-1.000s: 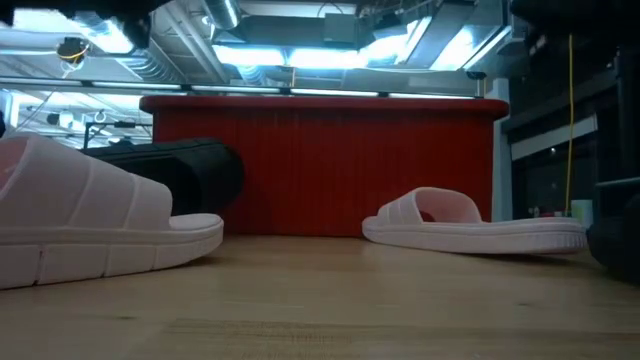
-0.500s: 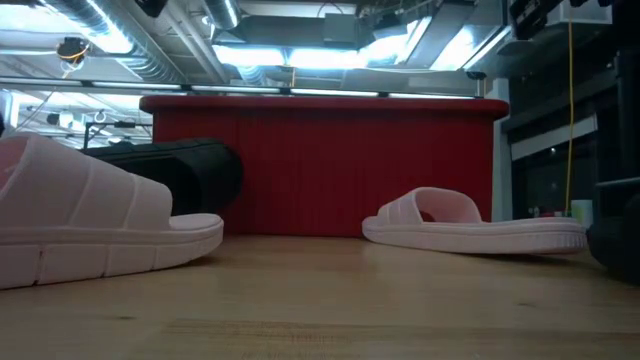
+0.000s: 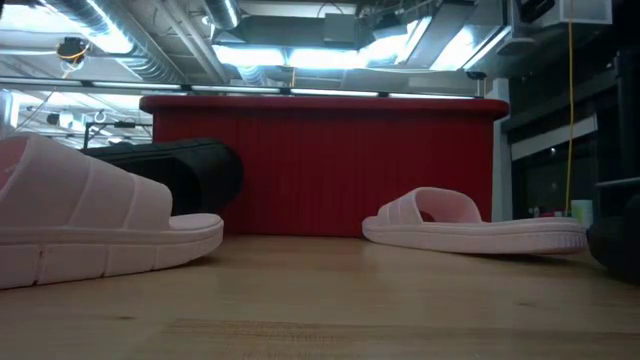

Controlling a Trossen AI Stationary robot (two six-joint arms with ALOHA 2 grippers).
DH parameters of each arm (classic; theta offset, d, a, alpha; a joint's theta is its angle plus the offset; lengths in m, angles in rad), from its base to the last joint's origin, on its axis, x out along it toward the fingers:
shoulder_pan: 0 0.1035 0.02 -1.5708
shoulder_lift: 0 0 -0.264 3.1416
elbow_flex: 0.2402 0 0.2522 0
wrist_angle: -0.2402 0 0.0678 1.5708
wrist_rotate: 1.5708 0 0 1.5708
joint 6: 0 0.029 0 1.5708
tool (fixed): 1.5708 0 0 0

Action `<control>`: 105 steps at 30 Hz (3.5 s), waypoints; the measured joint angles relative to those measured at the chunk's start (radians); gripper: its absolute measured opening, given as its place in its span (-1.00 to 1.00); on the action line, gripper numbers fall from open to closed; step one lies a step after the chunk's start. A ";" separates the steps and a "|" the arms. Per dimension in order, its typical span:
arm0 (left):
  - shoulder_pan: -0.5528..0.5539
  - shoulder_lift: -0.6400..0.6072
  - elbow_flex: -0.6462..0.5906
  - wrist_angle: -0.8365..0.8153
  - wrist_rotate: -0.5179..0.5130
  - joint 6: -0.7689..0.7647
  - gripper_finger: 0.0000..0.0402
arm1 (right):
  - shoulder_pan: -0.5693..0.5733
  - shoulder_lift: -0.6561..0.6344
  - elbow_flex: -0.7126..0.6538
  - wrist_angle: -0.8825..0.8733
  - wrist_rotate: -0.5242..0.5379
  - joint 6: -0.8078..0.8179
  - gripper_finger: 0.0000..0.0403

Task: Pick and place slides into bin
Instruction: Put the left pink slipper into the red bin

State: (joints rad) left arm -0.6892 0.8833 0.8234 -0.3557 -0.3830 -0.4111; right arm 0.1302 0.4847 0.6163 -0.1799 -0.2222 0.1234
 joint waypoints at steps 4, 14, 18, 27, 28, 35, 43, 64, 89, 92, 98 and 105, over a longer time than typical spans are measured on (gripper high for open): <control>-0.078 0.107 0.018 0.012 -0.067 -0.039 -0.99 | 0.002 0.000 0.000 0.001 0.002 0.003 -0.99; -0.228 0.413 0.330 -0.116 -0.315 -0.040 -0.99 | 0.002 0.000 0.000 0.002 0.019 -0.033 -0.98; -0.248 0.522 0.465 -0.272 -0.392 -0.173 -0.99 | 0.002 0.000 0.000 -0.010 0.019 -0.076 -0.98; -0.268 0.728 0.679 -0.668 -0.320 -0.521 -0.99 | 0.002 0.000 0.000 -0.036 0.019 -0.083 -0.97; -0.268 0.739 0.682 -0.691 -0.296 -0.549 -0.99 | 0.002 0.000 0.000 -0.036 0.019 -0.088 -0.97; -0.267 0.779 0.683 -0.707 -0.250 -0.696 -0.98 | 0.002 0.000 -0.001 -0.036 0.020 -0.103 -0.97; -0.267 0.778 0.683 -0.711 -0.231 -0.703 -0.95 | 0.002 0.000 -0.001 -0.035 0.019 -0.098 -0.97; -0.244 0.777 0.586 -0.734 -0.174 -0.621 -0.28 | 0.002 0.001 -0.001 -0.035 0.021 -0.072 -0.97; -0.177 0.948 0.440 -0.559 -0.145 -0.275 -0.28 | 0.001 0.006 -0.001 -0.050 0.048 -0.073 -0.97; -0.174 0.972 0.440 -0.559 -0.171 -0.286 -0.28 | 0.001 0.006 -0.001 -0.050 0.049 -0.072 -0.97; -0.168 0.983 0.440 -0.559 -0.211 -0.350 -0.28 | 0.001 0.007 -0.001 -0.051 0.048 -0.072 -0.97; -0.164 0.982 0.440 -0.560 -0.198 -0.361 -0.31 | 0.001 0.007 -0.001 -0.059 0.048 -0.072 -0.97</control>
State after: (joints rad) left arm -0.8536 1.8652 1.2633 -0.9154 -0.5811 -0.7719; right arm 0.1310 0.4919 0.6151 -0.2388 -0.1741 0.0511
